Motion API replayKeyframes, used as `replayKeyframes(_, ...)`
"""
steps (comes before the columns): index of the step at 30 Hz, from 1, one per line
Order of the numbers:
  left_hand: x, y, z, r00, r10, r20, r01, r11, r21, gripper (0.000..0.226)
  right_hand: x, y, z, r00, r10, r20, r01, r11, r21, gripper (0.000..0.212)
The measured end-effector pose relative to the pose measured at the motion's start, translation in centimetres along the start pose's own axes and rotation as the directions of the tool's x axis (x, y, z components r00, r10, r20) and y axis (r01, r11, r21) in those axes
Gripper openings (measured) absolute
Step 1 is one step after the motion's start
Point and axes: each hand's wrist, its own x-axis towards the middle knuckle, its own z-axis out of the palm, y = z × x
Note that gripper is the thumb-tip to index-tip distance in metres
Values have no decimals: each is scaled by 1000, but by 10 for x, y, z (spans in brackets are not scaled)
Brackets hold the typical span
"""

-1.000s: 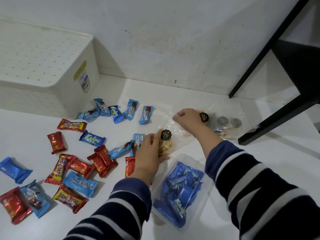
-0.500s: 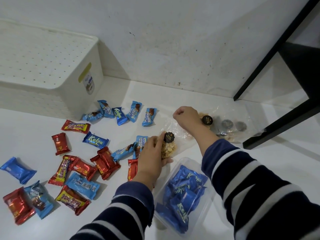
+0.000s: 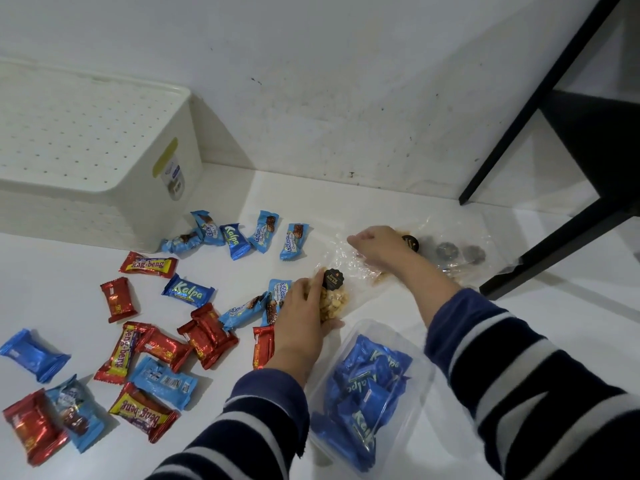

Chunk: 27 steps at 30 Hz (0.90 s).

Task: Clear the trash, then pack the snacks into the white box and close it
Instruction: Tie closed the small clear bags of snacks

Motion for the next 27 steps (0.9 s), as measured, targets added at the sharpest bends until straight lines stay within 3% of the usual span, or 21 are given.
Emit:
replayKeyframes(3,3,9,-5,998,-65,4,65,994,-86,80,-13,18,-14,999,-32,-12,32,997,-64,14)
replayKeyframes(7,20,39,-29,968,-135,-210,98,980,-174,40,-24,24,-9,985,-132,-110,135,991,18,13)
replayKeyframes(12,49,67,-57,967,-256,9,223,825,-519,41,-41,19,6,952,-257,-168,255,966,-37,15)
replayKeyframes(15,51,65,-57,961,-278,7,230,782,-579,27,-48,18,10,953,-244,-182,257,965,49,15)
replayKeyframes(19,46,64,-53,949,-316,15,250,719,-649,24,-50,16,14,969,-182,-166,209,964,162,35)
replayKeyframes(27,43,62,-50,949,-309,55,252,645,-722,21,-49,14,12,982,-110,-157,139,971,193,27)
